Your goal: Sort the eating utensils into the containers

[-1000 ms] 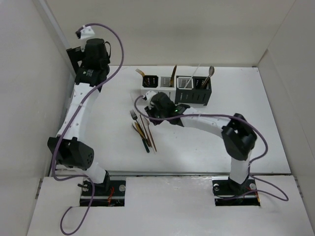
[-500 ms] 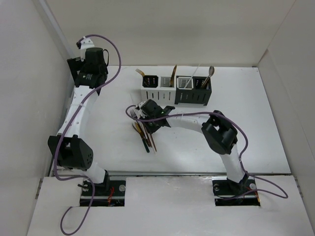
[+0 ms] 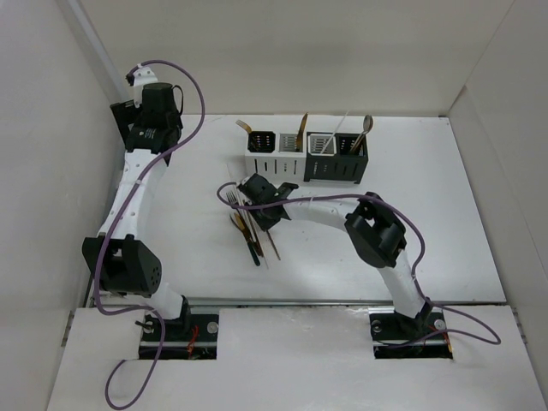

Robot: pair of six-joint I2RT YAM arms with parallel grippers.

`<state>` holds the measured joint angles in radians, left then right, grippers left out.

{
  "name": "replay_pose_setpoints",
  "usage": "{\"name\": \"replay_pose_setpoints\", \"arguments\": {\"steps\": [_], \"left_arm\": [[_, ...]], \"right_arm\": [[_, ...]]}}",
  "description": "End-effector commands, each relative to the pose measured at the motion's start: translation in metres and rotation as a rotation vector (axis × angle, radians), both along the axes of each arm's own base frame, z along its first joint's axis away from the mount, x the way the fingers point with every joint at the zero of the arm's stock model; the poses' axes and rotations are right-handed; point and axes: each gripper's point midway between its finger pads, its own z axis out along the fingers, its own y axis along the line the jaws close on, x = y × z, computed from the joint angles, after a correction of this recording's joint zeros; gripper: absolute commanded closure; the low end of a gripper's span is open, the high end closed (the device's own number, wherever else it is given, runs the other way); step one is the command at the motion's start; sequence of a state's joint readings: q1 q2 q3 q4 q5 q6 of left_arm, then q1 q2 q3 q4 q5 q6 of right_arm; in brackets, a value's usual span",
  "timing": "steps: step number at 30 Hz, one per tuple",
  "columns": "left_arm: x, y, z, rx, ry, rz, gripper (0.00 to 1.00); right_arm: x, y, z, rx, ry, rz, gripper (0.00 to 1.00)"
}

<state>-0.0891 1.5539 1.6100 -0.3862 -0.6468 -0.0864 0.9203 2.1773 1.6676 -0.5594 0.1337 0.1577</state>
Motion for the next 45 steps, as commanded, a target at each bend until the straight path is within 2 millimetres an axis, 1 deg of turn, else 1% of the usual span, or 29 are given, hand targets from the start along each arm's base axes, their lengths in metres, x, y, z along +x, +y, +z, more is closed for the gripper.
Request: {"name": "replay_pose_setpoints", "arguments": {"steps": [1, 3, 5, 9, 10, 12, 13, 15, 16, 17, 18, 19, 20, 22, 23, 24, 25, 26, 30, 31, 35, 36, 37, 38, 40, 41, 43, 44, 45], "left_arm": [[-0.009, 0.004, 0.023, -0.014, -0.076, 0.008, 0.0], [-0.008, 0.003, 0.023, -0.018, -0.075, 0.0, 0.0], [-0.008, 0.003, 0.023, -0.018, -0.075, 0.0, 0.0], [-0.008, 0.002, 0.023, -0.025, -0.08, 0.003, 0.0], [-0.007, 0.001, 0.022, -0.029, -0.08, -0.007, 0.0], [-0.007, 0.001, 0.022, -0.03, -0.08, -0.007, 0.0], [-0.007, 0.001, 0.022, -0.03, -0.08, -0.007, 0.0], [-0.005, 0.0, 0.018, -0.029, -0.069, -0.007, 0.0], [-0.005, 0.0, 0.018, -0.029, -0.069, -0.007, 0.0], [-0.004, 0.0, 0.012, -0.027, -0.05, -0.006, 0.0], [-0.004, 0.004, 0.012, -0.027, -0.049, 0.003, 0.0], [-0.001, 0.004, 0.012, -0.027, -0.049, 0.003, 0.0], [-0.001, 0.004, 0.012, -0.027, -0.049, 0.003, 0.0], [0.004, 0.004, 0.006, -0.026, -0.034, 0.003, 0.0], [0.005, 0.004, 0.01, -0.027, -0.043, 0.003, 0.0], [0.007, 0.004, 0.005, -0.026, -0.033, 0.003, 0.0], [0.006, 0.004, 0.004, -0.025, -0.024, 0.003, 0.0], [0.009, 0.003, 0.003, -0.025, -0.022, 0.003, 0.0], [0.012, 0.008, -0.005, -0.024, -0.002, 0.014, 0.0], [0.012, 0.008, -0.005, -0.024, -0.002, 0.014, 0.0], [0.014, 0.017, -0.017, 0.009, 0.039, 0.046, 0.0], [0.014, 0.019, -0.012, 0.012, 0.029, 0.054, 0.0], [0.016, 0.018, -0.017, 0.013, 0.04, 0.054, 0.0], [0.019, 0.018, -0.018, 0.013, 0.043, 0.054, 0.0], [0.02, 0.019, -0.022, 0.021, 0.058, 0.051, 0.0], [0.021, 0.018, -0.019, 0.02, 0.049, 0.051, 0.0], [0.023, 0.018, -0.023, 0.021, 0.058, 0.051, 0.0], [0.024, 0.018, -0.021, 0.02, 0.049, 0.051, 0.0], [0.024, 0.018, -0.021, 0.02, 0.049, 0.051, 0.0]], "right_arm": [[-0.018, -0.046, -0.047, -0.197, 0.092, -0.065, 0.81], [-0.017, -0.049, -0.054, -0.19, 0.111, -0.079, 0.93], [-0.013, -0.049, -0.054, -0.176, 0.113, -0.085, 1.0], [-0.003, -0.04, -0.028, -0.106, 0.04, -0.077, 1.0], [0.002, -0.036, -0.006, -0.068, -0.002, -0.055, 1.0], [0.011, -0.036, 0.019, -0.04, -0.071, -0.067, 1.0], [0.015, -0.031, 0.046, 0.007, -0.119, -0.055, 1.0], [0.022, -0.032, 0.075, 0.036, -0.189, -0.047, 1.0], [0.029, -0.025, 0.097, 0.086, -0.239, -0.039, 1.0], [0.033, -0.021, 0.134, 0.145, -0.312, -0.019, 1.0], [0.037, -0.018, 0.155, 0.185, -0.36, -0.008, 1.0], [0.049, -0.012, 0.197, 0.287, -0.464, -0.014, 1.0], [0.055, -0.007, 0.217, 0.332, -0.522, -0.006, 1.0], [0.079, -0.009, 0.252, 0.411, -0.631, -0.024, 1.0], [0.092, -0.005, 0.291, 0.506, -0.725, -0.036, 1.0], [0.105, -0.001, 0.296, 0.535, -0.746, -0.038, 1.0], [0.115, 0.0, 0.308, 0.58, -0.77, -0.045, 1.0], [0.135, 0.002, 0.328, 0.663, -0.811, -0.056, 1.0], [0.17, 0.007, 0.361, 0.814, -0.939, -0.049, 1.0], [0.185, 0.008, 0.351, 0.819, -0.958, -0.06, 1.0], [0.206, 0.014, 0.347, 0.95, -1.054, -0.07, 1.0], [0.212, 0.011, 0.341, 0.949, -1.073, -0.105, 1.0], [0.219, 0.007, 0.347, 0.974, -1.101, -0.128, 1.0], [0.226, 0.012, 0.33, 0.971, -1.083, -0.132, 1.0], [0.231, 0.017, 0.324, 0.993, -1.075, -0.139, 1.0], [0.23, 0.021, 0.32, 1.009, -1.065, -0.121, 1.0], [0.23, 0.025, 0.306, 1.011, -1.03, -0.118, 1.0], [0.227, 0.028, 0.289, 1.001, -1.003, -0.13, 1.0], [0.226, 0.025, 0.286, 0.994, -1.002, -0.142, 1.0]]}}
